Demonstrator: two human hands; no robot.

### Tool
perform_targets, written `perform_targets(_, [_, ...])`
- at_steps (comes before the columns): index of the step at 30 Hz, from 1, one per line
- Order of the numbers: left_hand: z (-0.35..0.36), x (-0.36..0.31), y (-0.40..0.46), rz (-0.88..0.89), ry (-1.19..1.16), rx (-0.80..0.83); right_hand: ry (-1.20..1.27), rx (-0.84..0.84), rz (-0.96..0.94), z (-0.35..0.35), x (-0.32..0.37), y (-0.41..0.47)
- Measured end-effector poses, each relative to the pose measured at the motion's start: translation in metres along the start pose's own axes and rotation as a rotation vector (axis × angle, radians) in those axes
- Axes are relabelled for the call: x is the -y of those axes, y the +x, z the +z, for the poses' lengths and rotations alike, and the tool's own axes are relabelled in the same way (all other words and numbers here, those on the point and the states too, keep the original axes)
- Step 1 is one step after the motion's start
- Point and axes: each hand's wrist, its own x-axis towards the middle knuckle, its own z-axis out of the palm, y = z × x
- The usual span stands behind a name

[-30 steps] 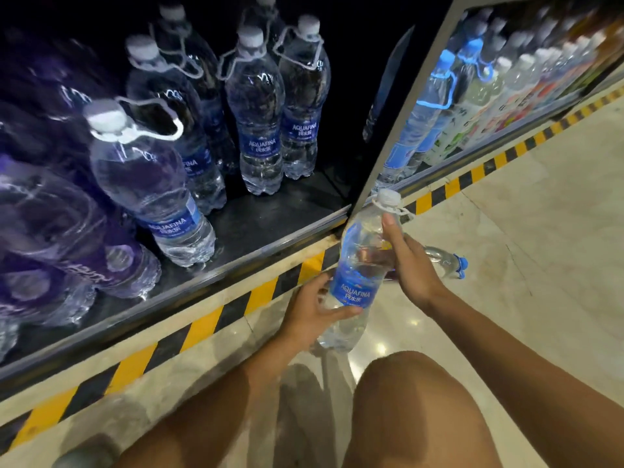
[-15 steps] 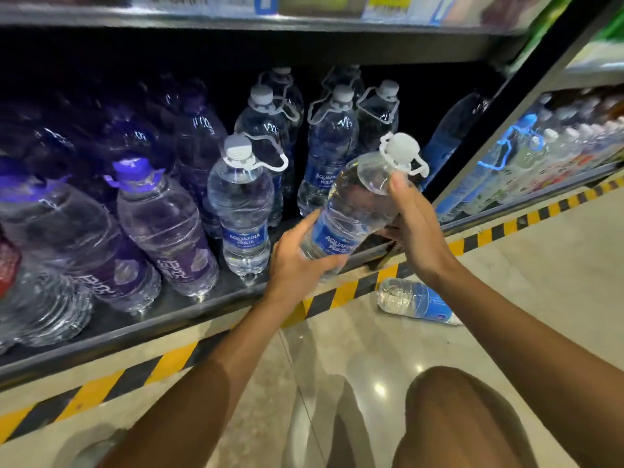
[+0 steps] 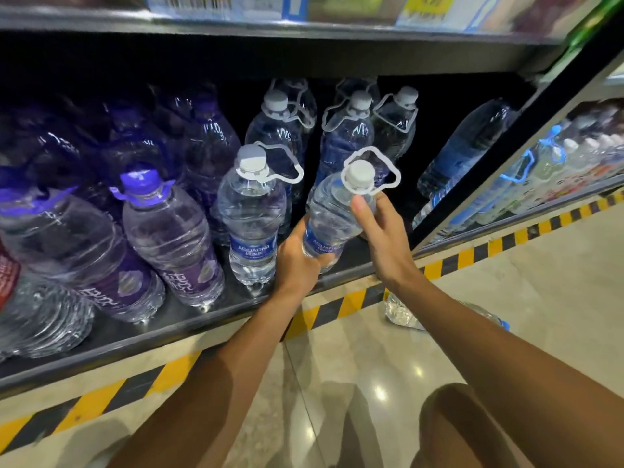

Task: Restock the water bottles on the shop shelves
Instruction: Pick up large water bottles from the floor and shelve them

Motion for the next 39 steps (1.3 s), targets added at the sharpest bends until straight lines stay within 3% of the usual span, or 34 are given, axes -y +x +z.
perform_targets(4, [0.005, 0.008, 0.012, 0.035, 0.005, -0.043, 0.001, -0.011, 0.043, 0.000, -0.001, 0.017])
perform_targets(10, [0.013, 0.029, 0.021, -0.089, 0.003, -0.019, -0.035, 0.003, 0.089, 0.005, -0.003, 0.027])
perform_targets(14, [0.015, 0.040, 0.019, -0.083, 0.162, 0.038, 0.043, 0.035, 0.188, 0.013, -0.006, 0.026])
perform_targets(17, [0.019, 0.040, 0.013, -0.109, 0.223, -0.021, 0.105, 0.053, 0.285, 0.017, -0.006, 0.026])
perform_targets(32, [0.030, 0.028, -0.008, -0.202, 0.200, -0.208, 0.076, 0.192, 0.291, 0.014, -0.012, 0.027])
perform_targets(39, [0.026, 0.016, -0.011, -0.217, 0.280, -0.068, 0.142, 0.195, 0.282, 0.022, -0.010, 0.026])
